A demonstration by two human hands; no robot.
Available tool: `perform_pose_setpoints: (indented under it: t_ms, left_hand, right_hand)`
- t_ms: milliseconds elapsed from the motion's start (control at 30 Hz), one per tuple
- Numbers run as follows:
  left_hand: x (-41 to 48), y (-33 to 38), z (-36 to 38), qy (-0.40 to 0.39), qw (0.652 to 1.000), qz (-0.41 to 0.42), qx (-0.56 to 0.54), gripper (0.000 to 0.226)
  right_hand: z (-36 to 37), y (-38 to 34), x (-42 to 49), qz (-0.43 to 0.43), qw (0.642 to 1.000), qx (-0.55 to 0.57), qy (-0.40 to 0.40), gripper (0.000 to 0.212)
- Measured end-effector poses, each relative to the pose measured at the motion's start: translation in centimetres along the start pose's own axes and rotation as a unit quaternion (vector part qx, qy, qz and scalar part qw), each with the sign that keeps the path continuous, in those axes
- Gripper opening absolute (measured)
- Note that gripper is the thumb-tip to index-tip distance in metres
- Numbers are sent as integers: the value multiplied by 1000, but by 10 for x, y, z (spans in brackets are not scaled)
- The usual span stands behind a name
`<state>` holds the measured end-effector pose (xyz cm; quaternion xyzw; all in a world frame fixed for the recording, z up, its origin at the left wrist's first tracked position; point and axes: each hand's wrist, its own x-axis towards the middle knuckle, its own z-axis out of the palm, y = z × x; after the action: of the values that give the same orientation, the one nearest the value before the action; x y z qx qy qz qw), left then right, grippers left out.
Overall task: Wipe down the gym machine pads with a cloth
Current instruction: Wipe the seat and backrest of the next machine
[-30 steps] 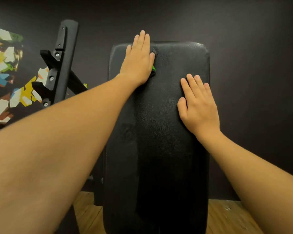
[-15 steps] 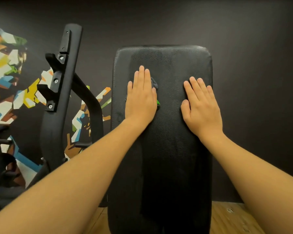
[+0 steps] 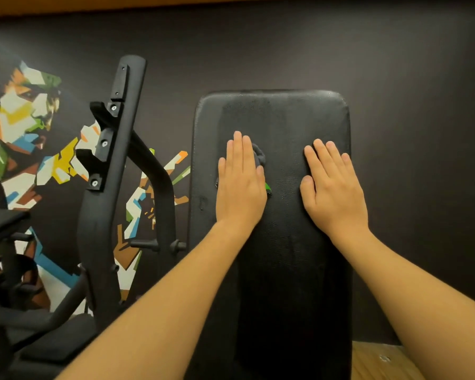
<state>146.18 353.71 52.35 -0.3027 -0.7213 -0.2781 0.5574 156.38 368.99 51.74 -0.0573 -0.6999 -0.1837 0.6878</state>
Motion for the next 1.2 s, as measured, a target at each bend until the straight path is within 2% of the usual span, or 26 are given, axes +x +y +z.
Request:
perform_pose_setpoints:
  t_ms: [267, 400, 533, 667, 833, 1033, 1200]
  left_hand:
    - [46, -2, -4, -1, 1000, -8, -6, 61]
    - [19, -2, -1, 14, 1000, -10, -8, 62]
    - [-25, -5, 1, -8, 1000, 2, 6, 62]
    - [-9, -5, 0, -16, 1000, -4, -11, 61]
    - [0, -11, -2, -18, 999, 33, -1, 61]
    - [-33, -5, 3, 12, 999, -15, -26, 60]
    - [-67, -7, 5, -20, 1000, -7, -20, 60]
  right_hand:
    - [-1, 1, 1, 1, 1000, 1, -5, 57]
    - [1, 0, 0, -2, 1000, 2, 4, 56]
    - [0, 0, 0, -1, 1000, -1, 1, 55]
    - [0, 0, 0, 0, 1000, 3, 6, 55]
    - [0, 0, 1, 0, 1000, 8, 11, 55]
    - [2, 0, 1, 3, 1000, 4, 6, 56]
    - [2, 0, 0, 3, 1000, 3, 8, 56]
